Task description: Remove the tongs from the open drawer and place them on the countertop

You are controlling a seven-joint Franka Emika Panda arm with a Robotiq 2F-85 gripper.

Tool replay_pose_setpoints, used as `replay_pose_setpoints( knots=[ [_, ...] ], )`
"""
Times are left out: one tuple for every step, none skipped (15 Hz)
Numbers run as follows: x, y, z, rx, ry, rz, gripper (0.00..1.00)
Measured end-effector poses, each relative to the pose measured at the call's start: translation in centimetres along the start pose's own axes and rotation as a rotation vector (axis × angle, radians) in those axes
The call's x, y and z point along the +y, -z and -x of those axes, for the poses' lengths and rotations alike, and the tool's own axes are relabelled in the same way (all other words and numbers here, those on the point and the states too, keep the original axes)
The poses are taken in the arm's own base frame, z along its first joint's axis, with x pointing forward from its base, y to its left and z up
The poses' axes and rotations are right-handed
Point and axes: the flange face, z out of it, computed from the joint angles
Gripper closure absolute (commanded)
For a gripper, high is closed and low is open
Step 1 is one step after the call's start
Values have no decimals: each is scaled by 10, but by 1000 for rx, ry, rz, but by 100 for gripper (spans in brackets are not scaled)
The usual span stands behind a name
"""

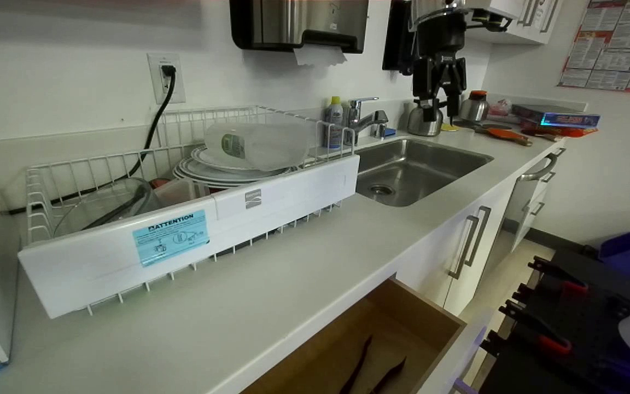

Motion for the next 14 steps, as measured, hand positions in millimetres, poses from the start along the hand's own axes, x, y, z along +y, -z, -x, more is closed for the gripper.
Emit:
replay_pose_setpoints(
  knots=[
    [0, 0, 0, 0, 0, 0, 0],
    [0, 0, 0, 0, 0, 0, 0],
    [0, 0, 0, 0, 0, 0, 0],
    [0, 0, 0, 0, 0, 0, 0],
    [0, 0, 0, 0, 0, 0, 0],
    [0, 0, 0, 0, 0, 0, 0],
    [0, 0, 0, 0, 0, 0, 0],
    [0, 0, 0, 0, 0, 0, 0],
    [0, 0, 0, 0, 1, 0, 0],
    [-3, 0, 0, 2, 5, 1, 0],
    [-7, 0, 0, 10, 10, 2, 0],
    [-15, 1, 0, 26, 10, 4, 0],
    [-25, 1, 0, 51, 8, 3, 0],
    [-37, 2, 1, 82, 0, -2, 0]
  ],
)
